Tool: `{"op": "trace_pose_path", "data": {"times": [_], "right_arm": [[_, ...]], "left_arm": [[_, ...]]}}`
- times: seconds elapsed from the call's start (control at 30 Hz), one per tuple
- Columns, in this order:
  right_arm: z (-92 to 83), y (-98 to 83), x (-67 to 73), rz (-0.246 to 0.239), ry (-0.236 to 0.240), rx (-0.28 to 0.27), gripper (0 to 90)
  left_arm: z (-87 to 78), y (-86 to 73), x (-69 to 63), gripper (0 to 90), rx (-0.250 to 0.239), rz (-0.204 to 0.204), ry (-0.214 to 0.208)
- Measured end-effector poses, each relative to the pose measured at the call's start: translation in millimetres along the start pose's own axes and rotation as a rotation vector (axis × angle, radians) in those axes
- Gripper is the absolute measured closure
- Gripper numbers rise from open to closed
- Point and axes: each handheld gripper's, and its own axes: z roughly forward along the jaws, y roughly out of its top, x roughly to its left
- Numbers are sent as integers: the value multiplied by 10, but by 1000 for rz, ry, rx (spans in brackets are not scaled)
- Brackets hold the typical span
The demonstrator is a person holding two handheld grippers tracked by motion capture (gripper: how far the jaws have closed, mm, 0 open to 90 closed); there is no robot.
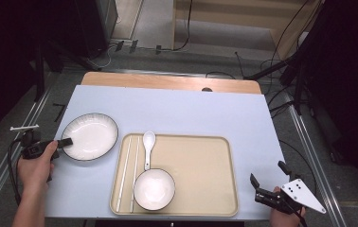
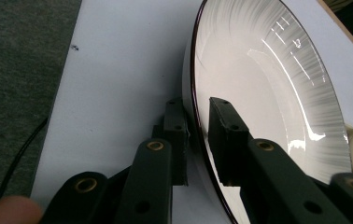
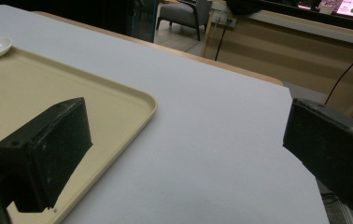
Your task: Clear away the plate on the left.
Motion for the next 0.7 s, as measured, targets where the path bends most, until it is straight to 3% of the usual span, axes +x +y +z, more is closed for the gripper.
{"op": "trace_pose_path", "data": {"times": [0.1, 0.23, 0.33, 0.47, 0.7], "right_arm": [[-1, -1, 2, 2, 1, 2, 14], [-5, 0, 0, 0, -1, -2, 14], [-7, -4, -6, -1, -2, -1, 14], [-13, -3, -8, -2, -6, -4, 14], [-34, -7, -20, 1, -13, -17, 14]], "left_arm": [[1, -11, -29, 809, -35, 1, 4], [-42, -7, -89, 851, -91, 12, -53], [-45, -11, -131, 853, -108, 34, -42], [-72, -12, -122, 849, -129, 41, -57], [-133, 0, -113, 846, -155, 54, -46]]}}
